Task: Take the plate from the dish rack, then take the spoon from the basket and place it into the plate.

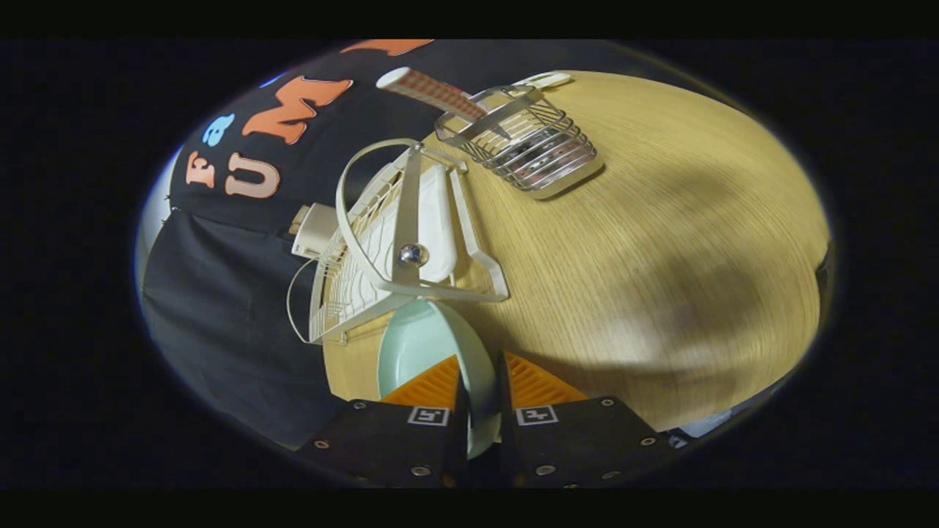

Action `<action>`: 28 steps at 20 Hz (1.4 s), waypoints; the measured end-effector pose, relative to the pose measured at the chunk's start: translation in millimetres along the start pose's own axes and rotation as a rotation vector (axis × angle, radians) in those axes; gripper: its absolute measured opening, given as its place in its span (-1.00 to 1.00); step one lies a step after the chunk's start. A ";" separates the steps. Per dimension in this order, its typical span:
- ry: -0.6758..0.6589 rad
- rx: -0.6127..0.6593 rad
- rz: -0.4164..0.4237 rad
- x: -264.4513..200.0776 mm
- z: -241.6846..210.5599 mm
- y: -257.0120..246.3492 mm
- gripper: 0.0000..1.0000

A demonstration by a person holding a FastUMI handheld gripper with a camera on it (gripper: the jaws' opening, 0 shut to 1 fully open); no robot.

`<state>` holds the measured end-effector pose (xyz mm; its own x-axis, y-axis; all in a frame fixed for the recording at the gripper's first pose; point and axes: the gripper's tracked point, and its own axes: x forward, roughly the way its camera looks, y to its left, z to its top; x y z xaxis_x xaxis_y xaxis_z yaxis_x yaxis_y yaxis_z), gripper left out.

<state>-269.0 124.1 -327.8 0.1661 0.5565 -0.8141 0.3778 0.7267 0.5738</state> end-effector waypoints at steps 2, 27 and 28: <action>0.004 -0.023 -0.035 -0.6 2.5 -6.3 -0.54; -0.620 -0.585 -0.347 -65.3 184.9 5.7 -0.44; -0.631 -0.577 -0.350 -67.7 188.8 7.6 -0.53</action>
<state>-105.4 16.0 -285.3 0.6578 0.0678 -0.7501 0.0159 0.9945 0.1038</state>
